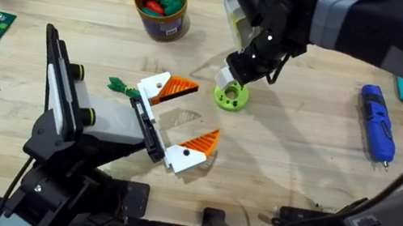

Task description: Pick up the gripper from the table and insert it into the empty holder that is missing its gripper. Then pick up a screw, insert it into the mounting hole, and use the screwdriver to tighten it. Finally, clean up the table by picking up the vegetable and placing it into the bucket.

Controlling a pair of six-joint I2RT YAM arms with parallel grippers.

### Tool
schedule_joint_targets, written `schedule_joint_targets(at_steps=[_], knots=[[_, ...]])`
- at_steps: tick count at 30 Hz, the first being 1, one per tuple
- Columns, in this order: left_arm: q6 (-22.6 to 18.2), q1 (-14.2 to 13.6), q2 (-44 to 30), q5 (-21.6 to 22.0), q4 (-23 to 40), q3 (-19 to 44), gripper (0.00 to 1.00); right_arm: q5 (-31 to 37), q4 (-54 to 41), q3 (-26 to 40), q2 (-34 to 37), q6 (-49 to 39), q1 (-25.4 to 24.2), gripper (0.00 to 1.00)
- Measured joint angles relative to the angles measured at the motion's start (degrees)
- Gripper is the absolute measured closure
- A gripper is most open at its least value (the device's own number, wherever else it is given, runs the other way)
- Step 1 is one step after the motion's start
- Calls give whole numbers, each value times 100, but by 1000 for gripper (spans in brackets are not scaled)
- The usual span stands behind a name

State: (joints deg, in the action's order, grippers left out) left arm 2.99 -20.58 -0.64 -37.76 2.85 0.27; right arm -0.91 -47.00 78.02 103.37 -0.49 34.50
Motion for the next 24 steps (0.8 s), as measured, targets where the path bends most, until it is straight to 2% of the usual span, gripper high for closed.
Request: schedule_joint_targets(at_steps=[8, 17, 21, 24], knots=[[4, 0, 0, 2, 14, 0, 14, -22, -569, 38, -38, 54, -2, 421], [4, 0, 0, 24, 14, 0, 14, -27, -1059, 157, -1273, 152, -2, 420], [4, -2, 0, 26, 14, 0, 14, -44, -935, 50, -1571, 365, -2, 420], [4, -2, 0, 28, 14, 0, 14, -46, -519, -391, -1626, 521, -2, 420]])
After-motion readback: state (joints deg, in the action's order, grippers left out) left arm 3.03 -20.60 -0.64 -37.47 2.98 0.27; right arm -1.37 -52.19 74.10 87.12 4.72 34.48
